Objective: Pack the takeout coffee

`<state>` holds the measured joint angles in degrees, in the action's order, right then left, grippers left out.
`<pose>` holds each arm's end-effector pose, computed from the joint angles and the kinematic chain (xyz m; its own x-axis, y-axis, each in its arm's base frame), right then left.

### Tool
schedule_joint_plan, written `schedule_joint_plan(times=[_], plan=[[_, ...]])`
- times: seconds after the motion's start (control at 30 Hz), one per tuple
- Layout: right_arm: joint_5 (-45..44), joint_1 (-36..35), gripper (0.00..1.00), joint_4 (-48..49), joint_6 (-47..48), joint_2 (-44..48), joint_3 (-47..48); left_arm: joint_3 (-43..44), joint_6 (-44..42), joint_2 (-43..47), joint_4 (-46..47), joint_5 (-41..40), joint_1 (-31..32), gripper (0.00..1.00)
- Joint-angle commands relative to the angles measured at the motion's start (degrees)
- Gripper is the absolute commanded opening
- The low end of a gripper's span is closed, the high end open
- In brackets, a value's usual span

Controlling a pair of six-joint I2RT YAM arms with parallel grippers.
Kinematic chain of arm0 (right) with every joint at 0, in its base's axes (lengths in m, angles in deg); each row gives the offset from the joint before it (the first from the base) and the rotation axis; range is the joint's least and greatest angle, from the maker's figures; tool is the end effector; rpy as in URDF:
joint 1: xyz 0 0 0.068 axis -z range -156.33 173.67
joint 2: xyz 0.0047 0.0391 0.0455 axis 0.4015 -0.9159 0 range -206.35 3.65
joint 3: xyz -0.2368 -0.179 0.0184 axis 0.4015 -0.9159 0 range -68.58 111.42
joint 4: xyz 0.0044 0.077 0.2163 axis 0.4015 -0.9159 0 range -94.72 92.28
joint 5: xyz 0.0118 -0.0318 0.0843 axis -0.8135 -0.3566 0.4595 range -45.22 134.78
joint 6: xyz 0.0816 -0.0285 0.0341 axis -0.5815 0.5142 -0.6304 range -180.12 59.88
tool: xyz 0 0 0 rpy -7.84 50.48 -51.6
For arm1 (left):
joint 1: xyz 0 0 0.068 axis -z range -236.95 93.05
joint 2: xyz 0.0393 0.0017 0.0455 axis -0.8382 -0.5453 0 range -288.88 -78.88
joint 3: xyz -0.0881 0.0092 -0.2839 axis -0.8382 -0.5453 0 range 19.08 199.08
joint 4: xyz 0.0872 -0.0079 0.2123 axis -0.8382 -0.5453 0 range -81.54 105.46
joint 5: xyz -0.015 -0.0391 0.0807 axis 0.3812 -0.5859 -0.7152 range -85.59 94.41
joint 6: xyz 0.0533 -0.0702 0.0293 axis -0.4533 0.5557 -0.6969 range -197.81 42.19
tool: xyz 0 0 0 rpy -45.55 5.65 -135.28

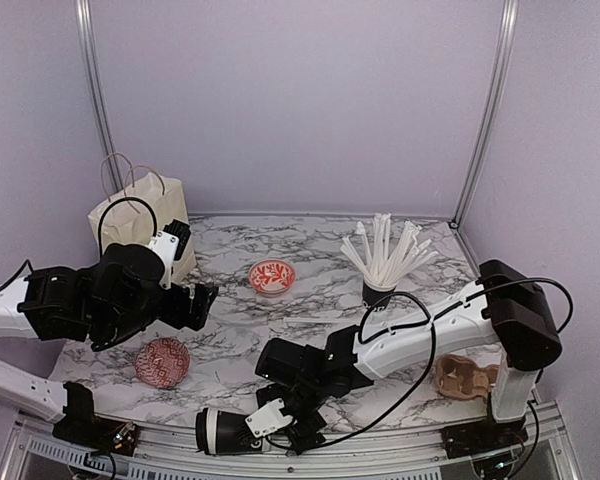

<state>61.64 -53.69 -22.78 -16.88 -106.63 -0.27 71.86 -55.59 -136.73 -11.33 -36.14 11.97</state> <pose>0.0589 0.3732 0.1468 0.5100 -0.7223 -0.4671 -0.8363 -0.5434 -0.0727 0.1218 -0.1653 0.3270 -0.3687 0.1577 -0.9161 0.4007 0.9162 -0.0035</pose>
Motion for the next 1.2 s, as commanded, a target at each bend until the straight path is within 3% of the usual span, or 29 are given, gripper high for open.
schedule_joint_plan(times=[0.0, 0.33, 0.5, 0.83, 1.17], plan=[[-3.8, -0.2, 0.99, -2.6, -6.3, -0.1, 3.9, -1.2, 2.5, 1.6, 0.8, 0.1, -0.2, 0.99], [7.2, -0.2, 0.99, -14.3, -16.3, -5.7, 16.5, -1.3, 3.1, 2.2, 0.2, 1.1, -0.2, 0.99], [7.8, -0.2, 0.99, -17.1, -18.1, -8.3, 19.9, -1.2, 4.3, 2.6, -0.4, 1.6, -0.2, 0.99], [6.7, -1.3, 0.99, -16.6, -30.8, -10.9, 24.8, 0.4, 5.2, 3.1, -4.0, 0.2, -0.2, 0.99], [7.9, -1.5, 0.99, -20.3, -29.6, -12.8, 29.2, -0.9, 6.8, 5.7, -5.2, 0.6, -0.2, 0.99]])
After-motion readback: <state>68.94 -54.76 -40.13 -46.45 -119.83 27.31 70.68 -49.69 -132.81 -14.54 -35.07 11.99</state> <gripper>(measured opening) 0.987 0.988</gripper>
